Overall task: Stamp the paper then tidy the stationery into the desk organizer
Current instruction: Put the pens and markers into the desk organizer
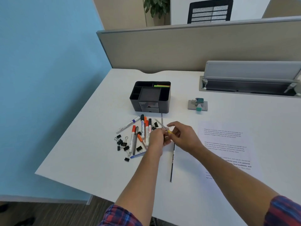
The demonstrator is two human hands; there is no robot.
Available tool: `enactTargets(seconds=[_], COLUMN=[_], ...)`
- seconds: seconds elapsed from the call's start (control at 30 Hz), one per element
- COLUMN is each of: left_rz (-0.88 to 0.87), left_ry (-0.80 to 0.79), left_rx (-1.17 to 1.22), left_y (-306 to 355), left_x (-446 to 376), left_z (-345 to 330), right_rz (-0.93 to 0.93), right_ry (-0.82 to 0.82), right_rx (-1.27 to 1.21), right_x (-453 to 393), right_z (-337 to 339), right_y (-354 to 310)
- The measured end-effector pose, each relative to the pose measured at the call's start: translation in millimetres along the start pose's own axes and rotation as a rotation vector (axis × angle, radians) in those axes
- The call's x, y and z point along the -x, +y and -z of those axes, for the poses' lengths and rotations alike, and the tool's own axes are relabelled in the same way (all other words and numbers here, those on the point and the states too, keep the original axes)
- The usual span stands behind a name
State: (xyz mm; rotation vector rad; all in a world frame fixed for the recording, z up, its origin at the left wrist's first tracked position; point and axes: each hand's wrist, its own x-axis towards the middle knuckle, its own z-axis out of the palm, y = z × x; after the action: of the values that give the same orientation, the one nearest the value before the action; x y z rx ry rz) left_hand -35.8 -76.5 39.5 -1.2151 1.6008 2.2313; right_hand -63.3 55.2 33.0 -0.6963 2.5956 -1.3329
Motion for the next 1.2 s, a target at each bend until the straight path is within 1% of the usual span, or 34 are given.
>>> enactTargets(seconds=[0.07, 0.13, 0.2, 0.27, 0.33, 0.4, 0.5, 0.57, 0.77, 0.83, 0.9, 1.0, 1.2], left_rz=[-0.033, -0.080, -0.107, -0.147, -0.194, -0.266, -0.346, -0.351, -0.352, -0.391, -0.413, -0.423, -0.451], left_ry=[-0.013, 0.017, 0.100, 0.143, 0.157, 0.206, 0.290, 0.277, 0.171, 0.166, 0.178, 0.179, 0.129], left_rx=[0.030, -0.094, -0.239, -0.237, -0.205, -0.281, -0.421, -0.479, -0.620, -0.701, -0.755, -0.737, -0.702], left_y=[0.4, 5.4, 9.0, 6.8, 2.8, -1.8, -4.9, -8.2, -22.0, -29.3, -36.9, -45.8, -50.4], left_x=[-0.5, -2.5, -6.0, -10.0, -9.0, -11.0, -14.9, -14.0, -1.9, 2.4, 7.8, 9.9, 7.8], left_z=[5.5, 9.3, 15.5, 26.2, 38.4, 50.0, 63.3, 68.1, 71.1, 67.7, 63.2, 60.0, 62.3], right_rz=[-0.024, -0.059, -0.077, -0.068, -0.040, 0.002, 0.041, 0.048, 0.086, 0.149, 0.254, 0.356, 0.394], right_ry=[-0.056, -0.090, -0.142, -0.185, -0.199, -0.248, -0.383, -0.437, -0.435, -0.464, -0.498, -0.519, -0.426], right_rx=[0.005, -0.014, -0.009, 0.029, 0.120, 0.244, 0.430, 0.525, 0.661, 0.736, 0.808, 0.863, 0.851], right_x=[-1.5, -3.7, -4.7, -4.4, -4.6, -5.8, -6.3, -5.9, -10.6, -12.0, -13.2, -13.2, -17.3], right_z=[-4.3, -7.5, -11.7, -16.9, -23.4, -31.5, -45.5, -50.8, -55.0, -53.0, -50.5, -45.2, -30.2], right_y=[-6.7, -12.8, -18.7, -21.9, -21.0, -16.8, -8.1, -1.5, 2.4, 1.4, 0.8, 1.0, 2.5])
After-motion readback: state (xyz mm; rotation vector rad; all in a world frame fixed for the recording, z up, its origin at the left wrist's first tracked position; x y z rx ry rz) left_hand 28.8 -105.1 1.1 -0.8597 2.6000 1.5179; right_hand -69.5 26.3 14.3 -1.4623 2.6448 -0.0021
